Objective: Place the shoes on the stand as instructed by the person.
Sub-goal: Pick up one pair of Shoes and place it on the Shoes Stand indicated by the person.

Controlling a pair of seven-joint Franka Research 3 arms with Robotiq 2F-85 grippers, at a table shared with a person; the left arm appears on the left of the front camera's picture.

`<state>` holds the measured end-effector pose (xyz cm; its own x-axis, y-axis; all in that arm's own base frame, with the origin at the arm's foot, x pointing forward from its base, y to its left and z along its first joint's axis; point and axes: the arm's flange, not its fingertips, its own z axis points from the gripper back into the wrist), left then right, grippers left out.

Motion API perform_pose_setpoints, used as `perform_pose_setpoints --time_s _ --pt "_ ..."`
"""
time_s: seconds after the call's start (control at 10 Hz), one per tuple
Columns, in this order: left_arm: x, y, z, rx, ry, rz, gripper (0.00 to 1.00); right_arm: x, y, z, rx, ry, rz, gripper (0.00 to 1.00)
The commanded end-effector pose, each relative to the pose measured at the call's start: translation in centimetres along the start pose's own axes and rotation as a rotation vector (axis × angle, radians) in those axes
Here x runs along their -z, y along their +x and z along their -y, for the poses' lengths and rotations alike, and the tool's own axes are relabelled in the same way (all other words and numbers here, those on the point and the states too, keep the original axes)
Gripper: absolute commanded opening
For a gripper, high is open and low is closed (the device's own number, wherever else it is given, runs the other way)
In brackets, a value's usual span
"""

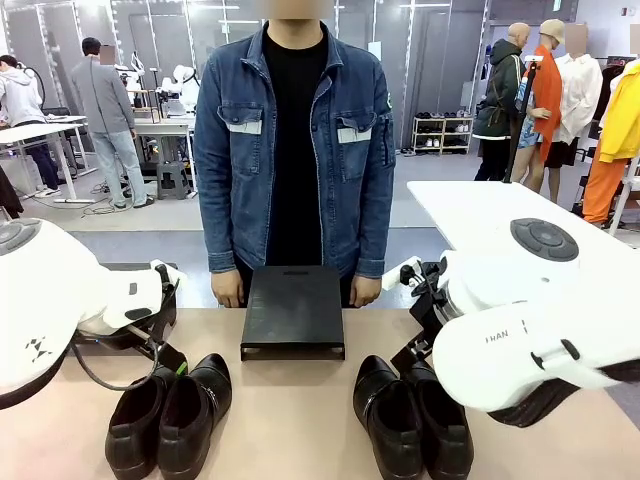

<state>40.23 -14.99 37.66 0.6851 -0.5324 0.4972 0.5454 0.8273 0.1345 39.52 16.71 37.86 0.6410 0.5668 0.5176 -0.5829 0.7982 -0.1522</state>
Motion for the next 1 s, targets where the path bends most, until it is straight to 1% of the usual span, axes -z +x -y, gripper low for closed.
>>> perform_pose_setpoints --time_s 0.0,0.1,0.2,0.3,0.4,0.5,0.6,0.7,0.8,0.9 --pt "-3.4 1.5 -1.6 -0.005 -0.05 -0.04 1.0 -3.6 2.2 2.0 0.036 0.095 0.027 1.0" --pt "-4.9 1.7 -2.5 0.008 -0.096 -0.061 1.0 -5.5 2.9 3.0 0.08 0.167 0.054 1.0" --pt "-7.2 1.8 -3.7 -0.008 -0.193 -0.073 1.0 -7.8 3.1 4.1 0.087 0.233 0.047 1.0" --pt "-9.5 1.7 -5.0 -0.029 -0.326 -0.078 1.0 -9.8 3.1 5.4 0.102 0.333 0.045 1.0" --pt "-11.9 1.3 -6.7 -0.065 -0.469 -0.075 1.0 -11.8 2.5 7.2 0.14 0.462 0.063 1.0" --pt "-14.0 0.2 -8.8 -0.114 -0.641 -0.064 1.0 -13.3 1.4 9.6 0.184 0.572 0.07 1.0" --pt "-16.0 -1.8 -11.4 -0.162 -0.777 -0.037 1.0 -14.3 -0.7 12.5 0.246 0.68 0.078 1.0" --pt "-17.2 -3.8 -13.5 -0.253 -0.853 -0.015 1.0 -14.8 -3.1 15.1 0.293 0.784 0.111 1.0" --pt "-18.0 -6.1 -15.3 -0.356 -0.933 0.008 1.0 -15.4 -5.7 17.2 0.328 0.858 0.138 1.0" --pt "-18.6 -8.7 -16.8 -0.447 -0.983 0.03 1.0 -16.1 -8.5 19.1 0.376 0.909 0.195 1.0"
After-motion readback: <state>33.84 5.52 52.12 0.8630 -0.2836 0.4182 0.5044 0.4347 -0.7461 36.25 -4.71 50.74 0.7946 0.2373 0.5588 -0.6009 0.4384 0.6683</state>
